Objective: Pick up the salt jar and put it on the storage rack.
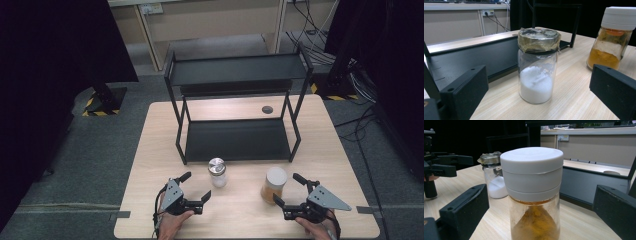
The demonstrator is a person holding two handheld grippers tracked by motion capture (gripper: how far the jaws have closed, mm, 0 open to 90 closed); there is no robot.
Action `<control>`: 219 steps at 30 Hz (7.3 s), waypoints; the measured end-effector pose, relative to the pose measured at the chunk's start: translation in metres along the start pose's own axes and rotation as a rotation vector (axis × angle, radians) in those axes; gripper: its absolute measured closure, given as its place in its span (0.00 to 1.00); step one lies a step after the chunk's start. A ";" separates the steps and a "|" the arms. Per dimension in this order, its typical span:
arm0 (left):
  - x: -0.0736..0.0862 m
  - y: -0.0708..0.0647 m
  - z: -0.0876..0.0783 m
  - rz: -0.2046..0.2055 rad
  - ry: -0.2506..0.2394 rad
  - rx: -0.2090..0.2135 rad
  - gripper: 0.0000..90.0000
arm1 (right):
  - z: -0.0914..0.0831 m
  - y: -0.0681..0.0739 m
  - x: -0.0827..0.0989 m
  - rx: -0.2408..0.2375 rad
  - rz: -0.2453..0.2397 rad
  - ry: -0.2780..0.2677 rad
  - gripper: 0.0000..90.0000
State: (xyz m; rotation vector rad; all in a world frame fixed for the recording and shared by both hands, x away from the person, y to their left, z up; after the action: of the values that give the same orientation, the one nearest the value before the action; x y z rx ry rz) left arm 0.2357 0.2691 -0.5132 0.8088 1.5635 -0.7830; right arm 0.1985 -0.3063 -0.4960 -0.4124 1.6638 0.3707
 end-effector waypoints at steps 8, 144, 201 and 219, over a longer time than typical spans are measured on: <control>0.000 0.000 0.000 -0.003 -0.001 -0.001 0.02 | 0.000 0.000 0.000 -0.001 0.000 -0.003 0.01; -0.058 0.020 0.063 -0.043 0.128 0.040 0.35 | 0.002 0.001 0.000 -0.009 0.005 0.006 0.01; -0.249 0.069 0.037 -0.053 0.130 0.113 0.35 | 0.001 0.000 0.000 -0.006 0.014 0.003 0.01; -0.313 0.075 0.037 -0.045 0.123 0.068 0.35 | 0.002 0.000 0.000 -0.007 0.017 0.005 0.01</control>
State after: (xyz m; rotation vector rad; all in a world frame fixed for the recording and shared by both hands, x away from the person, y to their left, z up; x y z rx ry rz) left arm 0.3529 0.2545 -0.2117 0.8887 1.6767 -0.8360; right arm 0.2000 -0.3058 -0.4961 -0.4050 1.6719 0.3887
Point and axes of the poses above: each handheld gripper's, and its own axes: z roughly forward along the jaws, x roughly out of its underside, y roughly to its left, the point moved 2 cm from there along z, roughly forward along the jaws, and after that the axes turned 13 degrees about x, right-handed, at the moved point
